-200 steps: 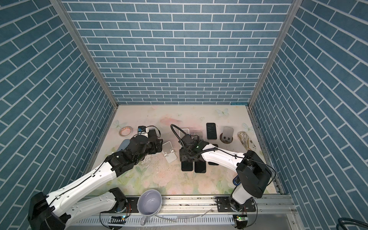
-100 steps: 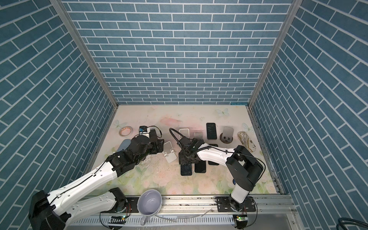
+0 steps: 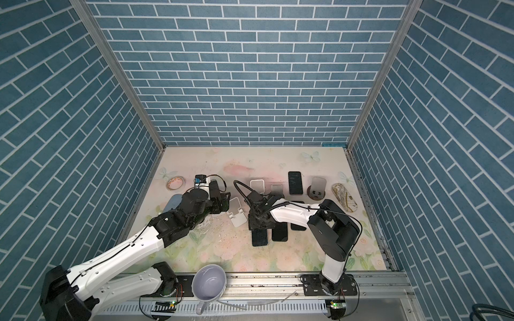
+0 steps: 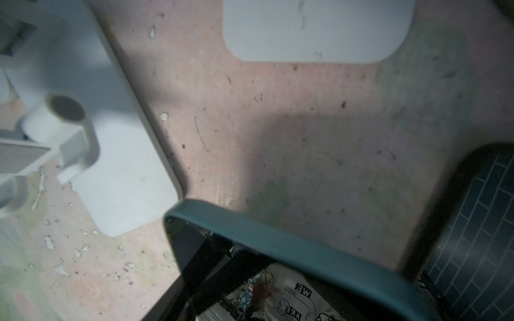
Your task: Remove the phone from the phone stand
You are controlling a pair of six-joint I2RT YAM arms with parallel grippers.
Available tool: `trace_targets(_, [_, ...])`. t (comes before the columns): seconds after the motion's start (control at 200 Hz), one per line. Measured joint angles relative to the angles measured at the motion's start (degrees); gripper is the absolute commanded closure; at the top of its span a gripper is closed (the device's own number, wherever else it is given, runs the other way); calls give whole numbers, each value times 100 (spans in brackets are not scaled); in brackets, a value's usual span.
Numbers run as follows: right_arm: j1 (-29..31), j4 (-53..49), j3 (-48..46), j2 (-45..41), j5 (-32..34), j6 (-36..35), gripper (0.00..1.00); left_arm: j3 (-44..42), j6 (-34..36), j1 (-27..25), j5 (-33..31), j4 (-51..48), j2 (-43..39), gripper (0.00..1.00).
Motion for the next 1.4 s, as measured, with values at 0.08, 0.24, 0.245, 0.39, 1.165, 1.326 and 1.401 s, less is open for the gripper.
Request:
trace_targets(0.08, [0, -96, 83, 59, 11, 0, 60, -13, 9, 0, 2, 55, 0, 0])
trace_targets(0.24, [0, -256, 251, 188, 35, -2, 60, -33, 68, -2, 4, 116, -2, 0])
trace_targets(0.245, [0, -258, 256, 190, 35, -2, 59, -35, 70, -2, 4, 118, -4, 0])
trace_targets(0.39, [0, -326, 354, 299, 63, 0, 59, -109, 114, -2, 4, 184, -13, 0])
trace_targets(1.165, [0, -328, 459, 343, -153, -20, 37, -372, 177, -2, -26, 310, -129, 0])
trace_targets(1.326, [0, -319, 450, 337, -160, -20, 37, -372, 175, -2, -24, 313, -129, 0])
trace_targets(1.401, [0, -310, 433, 323, -146, -20, 36, -372, 175, -2, -24, 313, -129, 0])
